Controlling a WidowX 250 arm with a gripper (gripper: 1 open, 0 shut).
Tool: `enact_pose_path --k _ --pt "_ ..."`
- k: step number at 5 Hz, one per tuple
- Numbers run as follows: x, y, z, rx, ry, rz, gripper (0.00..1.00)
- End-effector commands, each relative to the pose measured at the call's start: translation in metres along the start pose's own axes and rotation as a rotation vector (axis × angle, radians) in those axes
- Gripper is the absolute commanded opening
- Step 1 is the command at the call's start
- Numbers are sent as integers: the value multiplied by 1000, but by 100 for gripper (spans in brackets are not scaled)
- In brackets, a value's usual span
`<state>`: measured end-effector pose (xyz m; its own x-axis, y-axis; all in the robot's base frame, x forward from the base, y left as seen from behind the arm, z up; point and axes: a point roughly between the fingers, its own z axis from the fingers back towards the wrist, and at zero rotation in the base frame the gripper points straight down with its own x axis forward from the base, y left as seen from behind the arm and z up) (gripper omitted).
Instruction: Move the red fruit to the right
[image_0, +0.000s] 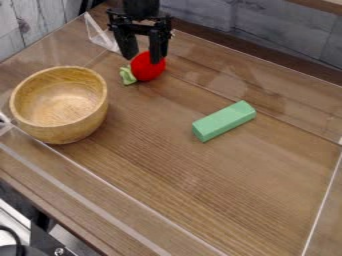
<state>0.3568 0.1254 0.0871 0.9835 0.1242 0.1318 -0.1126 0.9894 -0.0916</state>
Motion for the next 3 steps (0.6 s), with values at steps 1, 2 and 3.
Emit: enact_pose_path --k 1,2,3 --pt "6 -1 31 30 -85 -6 0" --pt "5 -1 31 32 -85 -3 0" --pt "5 -2 32 34 -86 -1 0"
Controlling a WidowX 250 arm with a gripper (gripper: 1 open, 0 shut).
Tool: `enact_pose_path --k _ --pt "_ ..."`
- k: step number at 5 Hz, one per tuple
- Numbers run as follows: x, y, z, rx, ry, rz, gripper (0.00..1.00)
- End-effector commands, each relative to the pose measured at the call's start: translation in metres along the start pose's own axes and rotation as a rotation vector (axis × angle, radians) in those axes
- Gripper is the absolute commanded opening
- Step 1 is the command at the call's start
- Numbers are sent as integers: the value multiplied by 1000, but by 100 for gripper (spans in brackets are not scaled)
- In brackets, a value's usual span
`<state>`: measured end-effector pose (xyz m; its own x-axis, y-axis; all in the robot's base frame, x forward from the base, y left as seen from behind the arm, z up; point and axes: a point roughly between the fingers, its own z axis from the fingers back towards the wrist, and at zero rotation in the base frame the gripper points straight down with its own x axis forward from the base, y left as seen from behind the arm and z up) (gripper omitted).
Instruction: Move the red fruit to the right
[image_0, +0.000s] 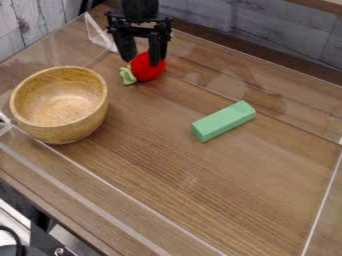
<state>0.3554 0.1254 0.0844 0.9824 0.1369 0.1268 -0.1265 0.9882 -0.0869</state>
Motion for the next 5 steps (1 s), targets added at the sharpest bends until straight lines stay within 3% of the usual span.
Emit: enact_pose_path --k 1,2,3,5 --pt "6 -3 35 29 -92 -11 0" --pt "6 -3 36 31 -94 -9 0" --pt "9 -5 25 30 -86 -23 100" --pt "16 -4 2 32 -71 -45 100"
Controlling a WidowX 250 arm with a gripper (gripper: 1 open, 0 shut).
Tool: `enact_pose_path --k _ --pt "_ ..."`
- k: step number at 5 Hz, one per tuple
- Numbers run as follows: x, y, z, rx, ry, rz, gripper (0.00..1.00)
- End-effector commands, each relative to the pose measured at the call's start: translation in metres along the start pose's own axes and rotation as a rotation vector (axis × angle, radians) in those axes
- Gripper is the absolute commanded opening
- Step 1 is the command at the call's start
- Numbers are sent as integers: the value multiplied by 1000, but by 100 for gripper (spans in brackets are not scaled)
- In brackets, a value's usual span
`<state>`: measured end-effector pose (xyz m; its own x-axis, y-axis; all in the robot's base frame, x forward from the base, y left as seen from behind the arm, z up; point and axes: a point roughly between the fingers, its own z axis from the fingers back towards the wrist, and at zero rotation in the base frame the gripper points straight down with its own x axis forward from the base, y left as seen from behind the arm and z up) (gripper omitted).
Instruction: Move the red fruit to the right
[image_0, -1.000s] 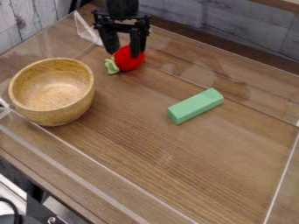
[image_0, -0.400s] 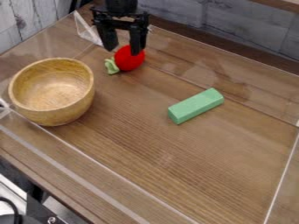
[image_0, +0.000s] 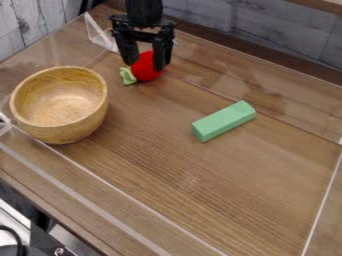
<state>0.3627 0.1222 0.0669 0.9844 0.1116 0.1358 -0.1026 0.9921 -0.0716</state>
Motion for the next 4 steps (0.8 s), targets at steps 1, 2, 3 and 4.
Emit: enact_pose_path --k 1,2,3,4 --pt "14 -1 12 21 -59 -25 100" --pt "15 -2 7 14 -57 -24 100" --pt "16 0 5 8 -60 -22 100" --pt "16 4 2 8 -63 -17 100"
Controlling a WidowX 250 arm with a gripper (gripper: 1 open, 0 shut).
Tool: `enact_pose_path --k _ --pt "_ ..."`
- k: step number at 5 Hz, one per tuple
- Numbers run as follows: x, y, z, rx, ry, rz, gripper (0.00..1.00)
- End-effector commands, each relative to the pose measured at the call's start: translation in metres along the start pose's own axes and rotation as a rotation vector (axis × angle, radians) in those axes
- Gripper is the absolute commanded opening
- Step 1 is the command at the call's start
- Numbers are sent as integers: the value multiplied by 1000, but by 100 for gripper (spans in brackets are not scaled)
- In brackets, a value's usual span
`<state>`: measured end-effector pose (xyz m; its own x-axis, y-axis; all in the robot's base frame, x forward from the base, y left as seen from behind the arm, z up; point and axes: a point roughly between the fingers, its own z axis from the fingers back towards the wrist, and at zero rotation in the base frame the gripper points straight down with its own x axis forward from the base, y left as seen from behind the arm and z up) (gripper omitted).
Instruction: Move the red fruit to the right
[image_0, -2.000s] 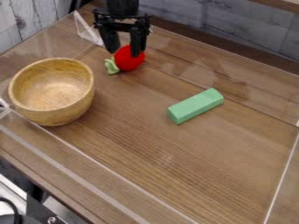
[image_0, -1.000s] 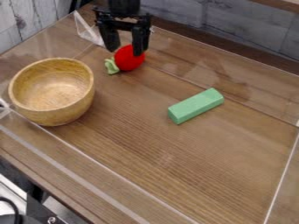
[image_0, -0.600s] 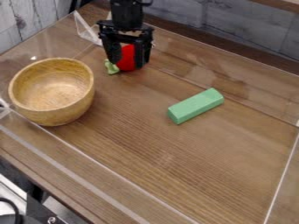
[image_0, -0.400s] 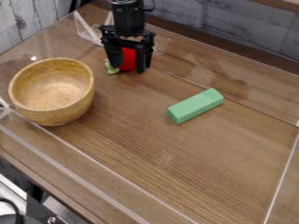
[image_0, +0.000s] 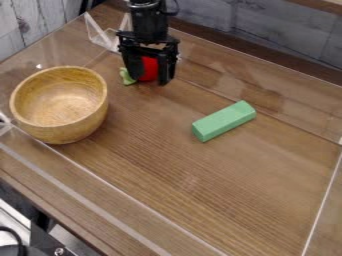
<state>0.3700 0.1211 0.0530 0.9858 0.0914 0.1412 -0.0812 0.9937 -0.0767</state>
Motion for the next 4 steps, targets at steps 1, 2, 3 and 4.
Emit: enact_pose_path --k 1,2,3,4 --pt "9 10 15 18 -63 9 100" --pt "7 14 14 19 -69 14 100" --pt "3 14 13 14 -73 17 100" --pt "5 12 13 10 -79 18 100"
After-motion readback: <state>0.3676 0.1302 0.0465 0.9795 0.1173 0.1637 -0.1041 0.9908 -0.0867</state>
